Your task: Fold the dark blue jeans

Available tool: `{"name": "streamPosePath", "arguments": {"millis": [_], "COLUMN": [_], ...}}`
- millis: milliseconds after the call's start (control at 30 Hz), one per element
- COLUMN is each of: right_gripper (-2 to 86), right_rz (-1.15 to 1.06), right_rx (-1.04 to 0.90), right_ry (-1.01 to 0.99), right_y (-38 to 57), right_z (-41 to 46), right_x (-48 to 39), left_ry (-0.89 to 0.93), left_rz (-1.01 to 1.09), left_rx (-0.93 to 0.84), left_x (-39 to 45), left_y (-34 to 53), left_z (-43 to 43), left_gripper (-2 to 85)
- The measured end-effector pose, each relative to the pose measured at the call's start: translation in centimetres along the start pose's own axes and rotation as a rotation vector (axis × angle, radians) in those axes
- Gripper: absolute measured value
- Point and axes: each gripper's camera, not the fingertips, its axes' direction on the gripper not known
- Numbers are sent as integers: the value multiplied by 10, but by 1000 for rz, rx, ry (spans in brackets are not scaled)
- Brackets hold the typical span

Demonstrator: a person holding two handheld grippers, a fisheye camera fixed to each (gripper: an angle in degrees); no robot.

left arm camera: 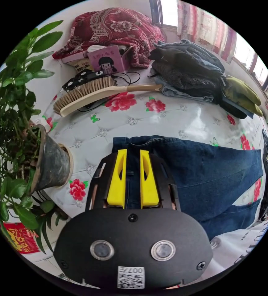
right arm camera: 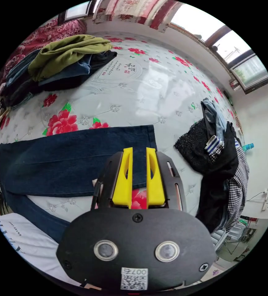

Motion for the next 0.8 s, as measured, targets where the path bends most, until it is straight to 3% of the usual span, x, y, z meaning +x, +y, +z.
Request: {"name": "streamPosePath", "arguments": {"millis": [233, 300, 400, 433, 500, 533, 633, 800], "right_gripper": [26, 20, 7, 3, 1, 0, -1, -1], "right_rz": [-14, -70, -244, -295, -203, -111, 197, 138], "right_rx": [-156, -99, -104, -208, -304, -478, -283, 28], "right_ry": [-116, -120, 24, 187, 514, 503, 261, 31], "right_y": [26, 31, 36, 38, 44, 55, 69, 79], "right_z": [84, 85, 88, 101, 125, 149, 120, 64], "right_x": [-24, -37, -60, -64, -43, -12, 41, 19], "left_ry": [-3, -29, -63, -110, -136, -172, -238, -173], "left_rz": [29, 42, 72, 56, 23, 29, 111, -25], "left_rx": [-30, -95, -110, -109, -147, -166, -165, -130], "left_x": [4, 14, 26, 28, 30, 35, 47, 29], "left_y": [-28, -48, -71, -78, -93, -100, -105, -103], "left_z": [35, 68, 105, 113, 118, 120, 123, 101], "left_gripper": [78, 64, 10, 2, -5, -7, -9, -7]}}
